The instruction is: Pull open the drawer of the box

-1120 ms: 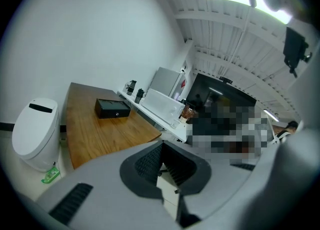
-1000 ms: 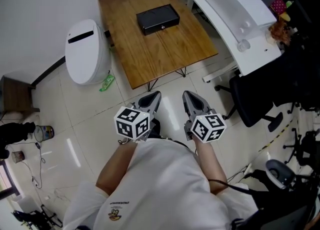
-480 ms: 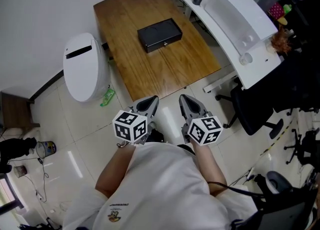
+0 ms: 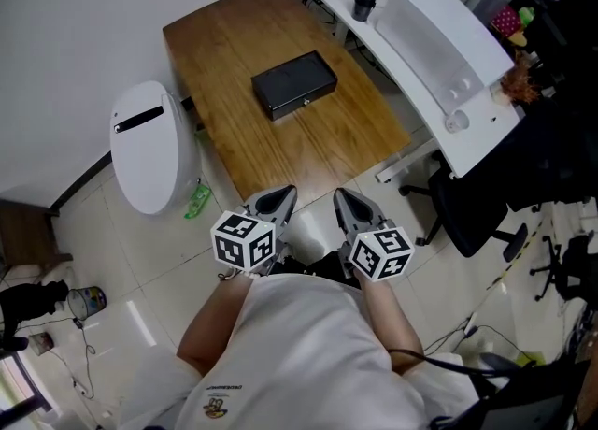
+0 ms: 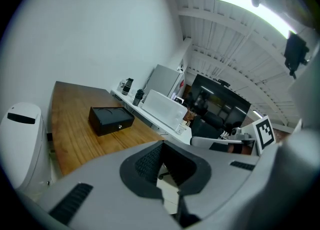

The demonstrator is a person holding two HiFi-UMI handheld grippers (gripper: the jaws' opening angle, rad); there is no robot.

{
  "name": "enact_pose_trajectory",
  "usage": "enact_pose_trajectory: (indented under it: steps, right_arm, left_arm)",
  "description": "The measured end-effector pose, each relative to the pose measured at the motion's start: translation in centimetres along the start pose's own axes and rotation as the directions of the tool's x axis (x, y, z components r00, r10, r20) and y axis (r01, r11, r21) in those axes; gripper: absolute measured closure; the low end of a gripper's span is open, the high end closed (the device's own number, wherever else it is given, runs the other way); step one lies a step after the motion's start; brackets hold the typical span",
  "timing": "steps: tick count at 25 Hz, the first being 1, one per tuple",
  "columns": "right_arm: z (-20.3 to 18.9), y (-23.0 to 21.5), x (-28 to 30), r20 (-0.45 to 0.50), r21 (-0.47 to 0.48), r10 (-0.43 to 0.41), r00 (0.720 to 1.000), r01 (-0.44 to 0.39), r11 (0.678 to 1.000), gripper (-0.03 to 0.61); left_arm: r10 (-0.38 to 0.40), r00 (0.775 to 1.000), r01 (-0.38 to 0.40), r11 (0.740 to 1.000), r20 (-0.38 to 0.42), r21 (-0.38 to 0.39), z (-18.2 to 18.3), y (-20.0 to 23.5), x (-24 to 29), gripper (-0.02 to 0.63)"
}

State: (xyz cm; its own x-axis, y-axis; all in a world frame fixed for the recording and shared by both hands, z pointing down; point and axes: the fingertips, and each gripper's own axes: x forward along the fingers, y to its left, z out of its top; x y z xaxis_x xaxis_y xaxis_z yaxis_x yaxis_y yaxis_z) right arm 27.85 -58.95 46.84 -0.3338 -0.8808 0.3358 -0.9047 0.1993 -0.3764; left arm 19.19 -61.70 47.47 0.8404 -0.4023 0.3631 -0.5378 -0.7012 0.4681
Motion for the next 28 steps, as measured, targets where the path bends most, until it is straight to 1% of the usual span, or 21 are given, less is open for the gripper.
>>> enact_pose_trajectory:
  steps: [6,9,15,19,23,28]
  right_arm:
    - [0.0,-1.6,0.3,-0.010,0.023,-0.030,0.999,0.031,0.999,0.591]
    - [-0.2,-2.7,1.1,-0.029,0.030,-0.033,0.999,0.034,0.999,0.591]
    - [1.3,-4.1,5.2,-0.053,-0.002,0.022,0.998,-0.022,1.000,0.591]
    - [2.3,-4.4,8.1,-0.071,-0.023,0.052,0.996,-0.054,0.998,0.591]
    - [2.5,-5.1,10.4,-0.098,-0.046,0.064,0.993,-0.068,0.997,0.591]
    - [2.3,-6.3,12.6,-0.143,-0.062,0.073,0.987,-0.083,0.995,0.591]
  left_arm:
    - [-0.017,1.000,0.017,1.000,-0.017,-0.013,0.1,0.3,1.8,0.611]
    - [-0.017,1.000,0.017,1.000,-0.023,-0.015,0.5,0.4,2.9,0.611]
    - [0.025,1.000,-0.025,0.999,-0.011,-0.020,2.2,2.4,5.0,0.611]
    - [0.055,0.998,-0.055,0.998,-0.016,-0.029,3.1,4.0,6.1,0.611]
    - [0.069,0.998,-0.070,0.997,-0.011,-0.035,4.0,5.4,7.3,0.611]
    - [0.093,0.995,-0.094,0.994,-0.021,-0.059,4.2,7.0,8.8,0.611]
